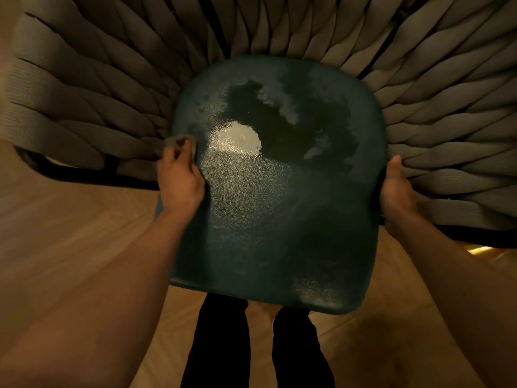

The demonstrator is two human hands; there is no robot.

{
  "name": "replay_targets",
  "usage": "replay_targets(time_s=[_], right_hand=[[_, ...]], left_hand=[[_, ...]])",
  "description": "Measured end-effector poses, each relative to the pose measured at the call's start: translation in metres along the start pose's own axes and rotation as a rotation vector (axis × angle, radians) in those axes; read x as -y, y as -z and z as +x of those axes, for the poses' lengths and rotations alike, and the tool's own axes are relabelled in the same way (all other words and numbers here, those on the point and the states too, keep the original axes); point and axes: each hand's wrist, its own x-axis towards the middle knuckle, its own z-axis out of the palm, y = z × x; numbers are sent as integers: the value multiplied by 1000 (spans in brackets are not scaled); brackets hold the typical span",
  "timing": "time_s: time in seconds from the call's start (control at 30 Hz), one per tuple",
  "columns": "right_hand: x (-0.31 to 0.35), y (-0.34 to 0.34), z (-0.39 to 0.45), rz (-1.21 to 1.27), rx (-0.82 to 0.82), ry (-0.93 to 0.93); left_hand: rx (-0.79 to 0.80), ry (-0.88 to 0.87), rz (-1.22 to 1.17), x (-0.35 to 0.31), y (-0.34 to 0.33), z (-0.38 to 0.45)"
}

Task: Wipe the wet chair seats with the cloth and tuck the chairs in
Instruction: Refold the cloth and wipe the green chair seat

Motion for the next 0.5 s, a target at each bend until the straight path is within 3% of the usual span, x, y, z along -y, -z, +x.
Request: replay_targets(time_s=[0.13,0.33,0.5], right_hand=[[-2,4,-1,104,31,-48],[-10,11,6,191,62,-96],[-6,13,-4,257,77,-86]], left_hand=[[86,-167,-46,-49,-14,-17],[214,-166,-86,-121,-39,-42],[319,-263,-105,-185,-64,-66]])
